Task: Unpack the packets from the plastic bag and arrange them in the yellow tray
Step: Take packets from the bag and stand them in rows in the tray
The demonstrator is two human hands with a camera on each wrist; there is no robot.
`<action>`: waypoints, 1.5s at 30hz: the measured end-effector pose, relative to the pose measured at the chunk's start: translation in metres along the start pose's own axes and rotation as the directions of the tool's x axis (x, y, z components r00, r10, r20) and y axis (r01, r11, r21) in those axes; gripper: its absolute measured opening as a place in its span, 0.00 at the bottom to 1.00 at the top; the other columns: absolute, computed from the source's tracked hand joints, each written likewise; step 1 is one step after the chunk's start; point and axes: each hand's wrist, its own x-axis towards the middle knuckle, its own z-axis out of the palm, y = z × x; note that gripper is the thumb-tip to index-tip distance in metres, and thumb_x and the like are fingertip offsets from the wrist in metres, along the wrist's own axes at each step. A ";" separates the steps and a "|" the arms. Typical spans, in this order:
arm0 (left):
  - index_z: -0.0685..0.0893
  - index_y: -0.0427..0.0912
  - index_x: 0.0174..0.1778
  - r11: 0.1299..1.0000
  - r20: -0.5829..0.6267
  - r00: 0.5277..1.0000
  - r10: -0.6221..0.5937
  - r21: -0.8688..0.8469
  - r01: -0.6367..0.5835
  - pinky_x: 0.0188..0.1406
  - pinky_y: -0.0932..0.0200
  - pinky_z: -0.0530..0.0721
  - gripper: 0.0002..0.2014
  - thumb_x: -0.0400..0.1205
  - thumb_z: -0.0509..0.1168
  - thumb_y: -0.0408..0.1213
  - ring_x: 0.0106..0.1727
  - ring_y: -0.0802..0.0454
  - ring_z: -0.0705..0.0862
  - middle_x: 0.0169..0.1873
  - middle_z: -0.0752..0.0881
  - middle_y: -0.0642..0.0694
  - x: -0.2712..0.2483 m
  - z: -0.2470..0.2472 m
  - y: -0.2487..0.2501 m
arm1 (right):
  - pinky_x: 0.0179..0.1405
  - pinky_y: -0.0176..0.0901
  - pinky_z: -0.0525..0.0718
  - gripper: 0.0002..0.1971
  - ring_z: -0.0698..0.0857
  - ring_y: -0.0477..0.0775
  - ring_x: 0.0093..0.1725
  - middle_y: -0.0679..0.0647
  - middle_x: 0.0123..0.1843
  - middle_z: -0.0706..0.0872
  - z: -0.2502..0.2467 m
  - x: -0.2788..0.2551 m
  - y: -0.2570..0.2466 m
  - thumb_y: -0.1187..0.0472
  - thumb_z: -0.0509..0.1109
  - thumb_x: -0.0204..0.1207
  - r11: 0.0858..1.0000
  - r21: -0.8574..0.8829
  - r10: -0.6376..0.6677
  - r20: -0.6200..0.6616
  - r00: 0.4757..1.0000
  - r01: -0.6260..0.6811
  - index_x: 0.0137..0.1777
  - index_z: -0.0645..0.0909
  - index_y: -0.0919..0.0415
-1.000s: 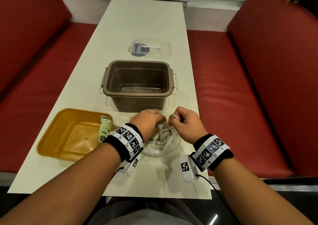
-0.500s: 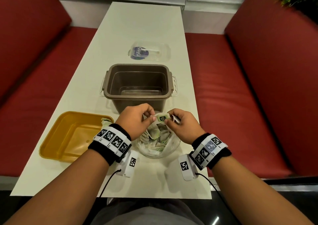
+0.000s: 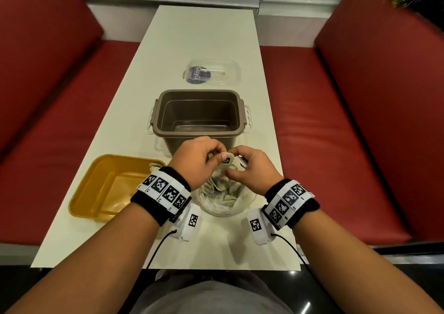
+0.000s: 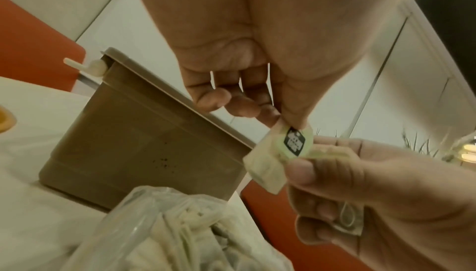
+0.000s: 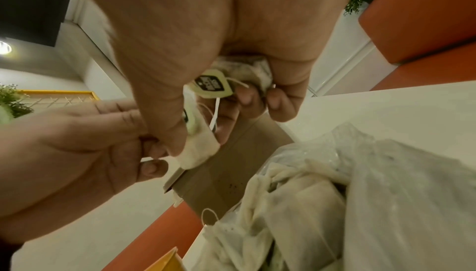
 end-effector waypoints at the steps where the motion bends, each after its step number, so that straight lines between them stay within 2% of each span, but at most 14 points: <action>1: 0.87 0.53 0.44 0.999 -0.011 1.000 -0.006 -0.032 0.005 0.43 0.55 0.83 0.01 0.80 0.71 0.44 0.39 0.59 0.82 0.37 0.84 0.58 0.000 -0.003 0.002 | 0.43 0.35 0.81 0.10 0.84 0.40 0.38 0.44 0.39 0.87 0.001 0.000 -0.001 0.61 0.81 0.70 1.000 0.000 0.002 -0.001 1.000 -0.002 0.50 0.86 0.54; 5: 0.87 0.52 0.44 0.993 -0.017 0.999 -0.048 -0.104 0.046 0.44 0.52 0.86 0.01 0.81 0.70 0.42 0.39 0.58 0.85 0.35 0.87 0.56 -0.002 -0.010 0.003 | 0.47 0.51 0.85 0.07 0.86 0.51 0.42 0.51 0.41 0.90 0.009 0.003 -0.002 0.59 0.79 0.73 1.000 0.003 -0.007 -0.032 0.999 0.007 0.50 0.88 0.57; 7: 0.87 0.52 0.45 0.992 -0.025 0.998 -0.057 -0.116 0.054 0.45 0.51 0.86 0.01 0.80 0.70 0.42 0.39 0.58 0.85 0.36 0.87 0.56 -0.003 -0.014 0.001 | 0.46 0.51 0.85 0.07 0.86 0.49 0.42 0.50 0.41 0.90 0.012 0.004 -0.003 0.60 0.79 0.72 1.000 0.004 -0.008 -0.044 0.999 0.008 0.50 0.88 0.57; 11: 0.87 0.53 0.49 0.996 0.062 0.998 -0.017 -0.084 0.022 0.46 0.61 0.82 0.05 0.79 0.72 0.41 0.41 0.65 0.82 0.40 0.86 0.59 -0.008 -0.026 -0.004 | 0.46 0.49 0.86 0.08 0.87 0.49 0.42 0.49 0.41 0.90 0.019 0.008 -0.012 0.59 0.80 0.72 1.000 -0.012 -0.014 -0.041 0.999 0.013 0.49 0.89 0.57; 14: 0.88 0.52 0.48 1.000 0.067 0.998 0.013 -0.008 -0.013 0.46 0.61 0.81 0.04 0.79 0.71 0.40 0.42 0.63 0.81 0.40 0.85 0.58 -0.012 -0.035 -0.009 | 0.44 0.44 0.84 0.07 0.85 0.46 0.40 0.46 0.40 0.88 0.027 0.011 -0.020 0.58 0.80 0.72 0.999 -0.045 -0.024 -0.034 0.999 0.022 0.48 0.89 0.56; 19: 0.90 0.50 0.46 1.000 0.075 0.997 0.001 0.012 -0.002 0.42 0.75 0.74 0.03 0.79 0.73 0.39 0.40 0.66 0.80 0.39 0.85 0.59 -0.020 -0.056 -0.019 | 0.45 0.44 0.85 0.07 0.86 0.46 0.43 0.48 0.42 0.88 0.045 0.018 -0.032 0.56 0.81 0.71 0.997 -0.063 -0.052 -0.026 0.998 0.050 0.44 0.87 0.56; 22: 0.91 0.49 0.46 0.999 0.099 0.995 -0.030 0.047 0.025 0.41 0.78 0.72 0.03 0.78 0.73 0.38 0.39 0.64 0.81 0.37 0.85 0.59 -0.026 -0.071 -0.025 | 0.42 0.44 0.82 0.08 0.82 0.44 0.39 0.48 0.39 0.86 0.060 0.018 -0.043 0.57 0.81 0.71 0.995 -0.069 -0.071 0.016 0.997 0.072 0.42 0.86 0.59; 26: 0.91 0.48 0.48 0.992 0.110 0.988 -0.106 0.085 0.097 0.47 0.67 0.79 0.05 0.78 0.74 0.37 0.41 0.60 0.82 0.38 0.86 0.56 -0.037 -0.092 -0.039 | 0.37 0.43 0.76 0.11 0.76 0.44 0.33 0.47 0.32 0.82 0.085 0.021 -0.055 0.55 0.79 0.74 0.995 -0.079 -0.062 0.058 0.996 0.067 0.38 0.81 0.60; 28: 0.90 0.48 0.49 0.982 0.113 0.980 -0.163 0.113 0.151 0.51 0.60 0.81 0.06 0.78 0.74 0.35 0.44 0.55 0.84 0.41 0.89 0.52 -0.043 -0.102 -0.049 | 0.37 0.37 0.75 0.08 0.77 0.41 0.33 0.45 0.33 0.82 0.096 0.023 -0.058 0.56 0.77 0.76 0.995 -0.088 -0.040 0.088 0.995 0.048 0.41 0.82 0.56; 30: 0.90 0.48 0.50 0.967 0.125 0.967 -0.220 0.155 0.200 0.52 0.58 0.81 0.07 0.78 0.74 0.35 0.44 0.53 0.85 0.41 0.89 0.52 -0.049 -0.110 -0.062 | 0.40 0.34 0.77 0.05 0.79 0.39 0.34 0.45 0.36 0.84 0.105 0.024 -0.061 0.57 0.76 0.77 0.996 -0.084 0.006 0.122 0.992 0.005 0.49 0.83 0.53; 34: 0.88 0.52 0.47 0.901 0.267 0.899 -0.347 0.361 0.240 0.44 0.64 0.74 0.05 0.77 0.74 0.39 0.42 0.56 0.81 0.36 0.83 0.58 -0.062 -0.115 -0.088 | 0.45 0.45 0.84 0.15 0.83 0.48 0.39 0.48 0.38 0.86 0.122 0.026 -0.064 0.56 0.75 0.76 0.982 -0.171 0.118 0.182 0.976 -0.086 0.62 0.80 0.52; 39: 0.88 0.53 0.47 0.870 0.439 0.782 -0.442 0.421 0.256 0.51 0.58 0.83 0.07 0.74 0.77 0.41 0.47 0.54 0.85 0.41 0.86 0.56 -0.076 -0.091 -0.110 | 0.51 0.46 0.85 0.29 0.85 0.53 0.46 0.51 0.45 0.87 0.139 0.026 -0.065 0.53 0.77 0.73 0.962 -0.240 0.196 0.282 0.939 -0.128 0.74 0.71 0.46; 42: 0.88 0.50 0.46 0.882 0.434 0.788 -0.437 0.380 0.279 0.51 0.59 0.82 0.05 0.76 0.74 0.37 0.48 0.51 0.85 0.44 0.88 0.52 -0.078 -0.077 -0.116 | 0.52 0.43 0.82 0.29 0.82 0.52 0.47 0.50 0.47 0.83 0.144 0.025 -0.064 0.55 0.78 0.72 0.952 -0.285 0.205 0.318 0.926 -0.113 0.73 0.74 0.51; 45: 0.83 0.52 0.40 0.870 0.380 0.790 -0.482 0.318 0.378 0.47 0.58 0.83 0.08 0.74 0.75 0.37 0.45 0.50 0.85 0.40 0.87 0.51 -0.081 -0.067 -0.124 | 0.55 0.46 0.83 0.28 0.83 0.53 0.49 0.51 0.48 0.86 0.148 0.025 -0.059 0.55 0.80 0.70 0.955 -0.268 0.211 0.298 0.931 -0.130 0.70 0.78 0.51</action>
